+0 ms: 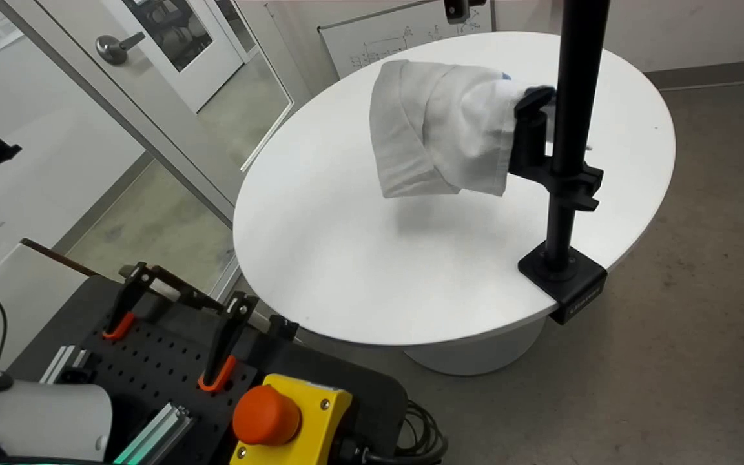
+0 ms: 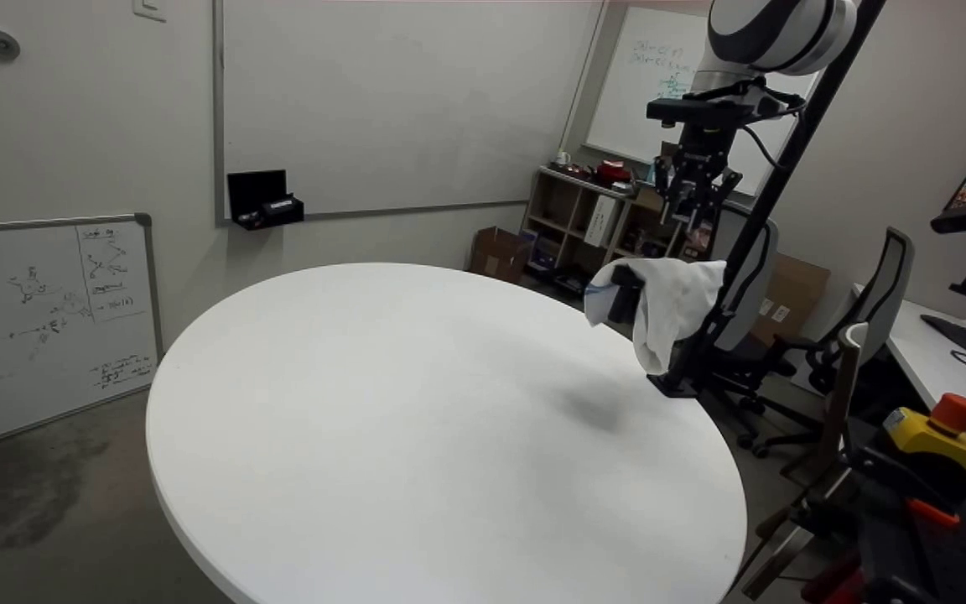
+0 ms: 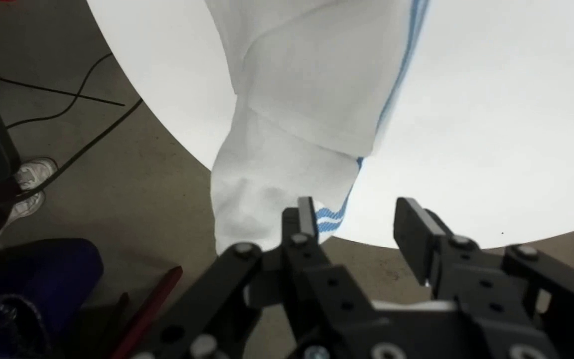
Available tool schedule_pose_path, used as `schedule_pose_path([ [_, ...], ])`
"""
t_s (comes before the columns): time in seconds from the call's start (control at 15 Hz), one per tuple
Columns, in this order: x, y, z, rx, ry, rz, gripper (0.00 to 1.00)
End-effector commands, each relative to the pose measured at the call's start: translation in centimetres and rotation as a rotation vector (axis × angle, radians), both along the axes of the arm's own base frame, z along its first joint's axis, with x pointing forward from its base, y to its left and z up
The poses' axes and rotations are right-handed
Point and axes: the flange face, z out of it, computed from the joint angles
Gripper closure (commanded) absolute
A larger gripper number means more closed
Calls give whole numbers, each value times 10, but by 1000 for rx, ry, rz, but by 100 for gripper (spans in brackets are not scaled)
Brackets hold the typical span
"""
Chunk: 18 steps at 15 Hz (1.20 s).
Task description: Place the white towel on the black stand
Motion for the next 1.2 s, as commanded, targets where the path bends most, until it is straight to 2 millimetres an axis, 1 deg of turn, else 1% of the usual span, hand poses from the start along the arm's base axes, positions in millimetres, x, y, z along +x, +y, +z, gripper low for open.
schedule_pose_path([
  [0.0,12,1,0,-2,22,-22,22],
  [0.07,13,2,0,-1,22,-18,13],
  [0.2,14,7,3,9,16,-1,0],
  [0.4,13,27,10,71,4,65,0],
  [0.53,14,44,15,167,-2,147,0],
  [0.6,15,30,2,88,11,82,0],
  [0.67,16,37,4,117,10,108,0],
  [0.8,18,43,9,133,7,131,0],
  [1.13,16,41,9,135,6,133,0],
])
